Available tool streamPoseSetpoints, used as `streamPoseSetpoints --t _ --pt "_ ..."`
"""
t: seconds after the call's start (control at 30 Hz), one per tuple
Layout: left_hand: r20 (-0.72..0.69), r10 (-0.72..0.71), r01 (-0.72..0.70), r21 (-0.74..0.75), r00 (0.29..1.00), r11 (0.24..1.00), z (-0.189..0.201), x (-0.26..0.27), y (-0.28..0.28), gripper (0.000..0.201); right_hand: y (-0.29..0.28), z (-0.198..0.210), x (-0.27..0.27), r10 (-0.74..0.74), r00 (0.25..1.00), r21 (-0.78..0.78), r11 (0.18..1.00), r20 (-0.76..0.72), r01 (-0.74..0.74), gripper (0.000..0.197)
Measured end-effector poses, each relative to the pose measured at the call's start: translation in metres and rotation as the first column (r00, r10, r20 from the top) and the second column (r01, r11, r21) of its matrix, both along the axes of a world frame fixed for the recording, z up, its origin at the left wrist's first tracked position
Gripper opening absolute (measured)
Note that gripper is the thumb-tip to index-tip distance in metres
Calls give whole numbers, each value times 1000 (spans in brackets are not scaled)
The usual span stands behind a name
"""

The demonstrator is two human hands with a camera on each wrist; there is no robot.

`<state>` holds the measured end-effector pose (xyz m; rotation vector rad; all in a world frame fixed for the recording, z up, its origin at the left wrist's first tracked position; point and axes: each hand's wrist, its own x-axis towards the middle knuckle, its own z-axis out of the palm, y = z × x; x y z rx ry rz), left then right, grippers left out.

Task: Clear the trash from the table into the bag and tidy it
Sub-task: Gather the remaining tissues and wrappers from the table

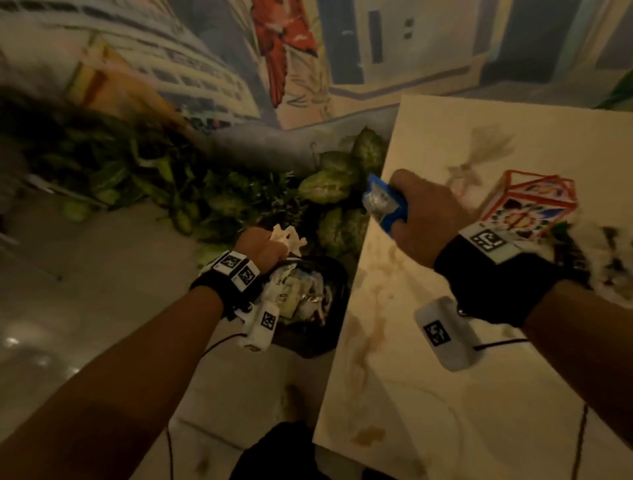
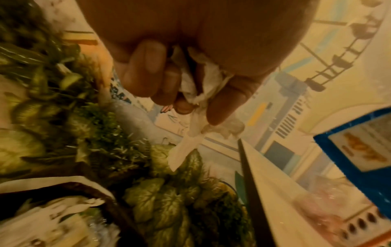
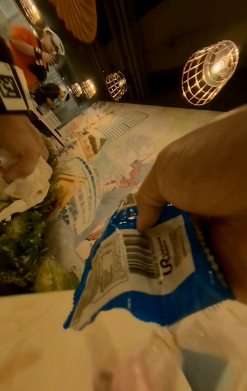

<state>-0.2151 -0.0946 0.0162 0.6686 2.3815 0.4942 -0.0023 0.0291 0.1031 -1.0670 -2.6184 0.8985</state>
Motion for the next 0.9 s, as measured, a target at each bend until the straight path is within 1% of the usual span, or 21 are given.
streamPoseSetpoints --t 0.07,0.13,0.2,0.23,0.3,0.33,0.37,0.43,0.5,0.57,0.63,0.73,0.8,0.83,0.9 --pt "-4 -13 13 -60 1000 998 -15 -18 -10 13 -12 -14 -32 40 999 -30 999 7 -39 18" --pt "20 -14 16 -111 1000 994 -37 -38 -16 22 -23 -30 -65 50 998 -90 995 33 -46 21" --pt "61 -6 16 -154 998 988 -60 -60 -22 29 -33 -51 -99 52 993 -157 987 103 -35 27" --pt "81 -9 23 -173 997 985 -72 -70 -23 29 -38 -62 -115 45 990 -192 981 137 -18 28" --pt "124 -40 64 -194 991 979 -93 -88 -24 21 -44 -84 -142 -1 982 -255 966 189 50 24" --pt "154 -72 104 -208 985 973 -103 -96 -26 15 -48 -95 -152 -30 976 -294 951 214 94 26" --pt "173 -107 143 -213 979 966 -114 -106 -29 14 -53 -105 -161 -58 967 -332 932 250 142 31" --pt "205 -123 170 -233 971 957 -131 -124 -34 23 -61 -125 -173 -122 932 -367 896 341 252 38" --pt "257 -115 180 -245 960 953 -146 -140 -37 28 -67 -146 -179 -190 900 -390 852 393 350 36" --pt "292 -177 264 -295 940 918 -159 -151 -37 34 -71 -171 -185 -254 880 -433 794 402 427 30" --pt "298 -268 364 -336 916 869 -171 -157 -34 38 -76 -195 -188 -306 849 -445 746 432 495 29" --pt "303 -373 468 -366 877 804 -194 -159 -29 36 -83 -230 -190 -371 797 -482 648 475 589 34" --pt "326 -441 542 -368 836 755 -211 -158 -27 30 -86 -253 -192 -404 770 -516 576 494 634 37" --pt "332 -458 560 -367 825 742 -224 -158 -26 27 -86 -266 -193 -410 755 -518 554 512 652 38" --pt "324 -488 584 -385 811 714 -243 -156 -23 28 -83 -293 -196 -402 736 -499 550 544 670 38"
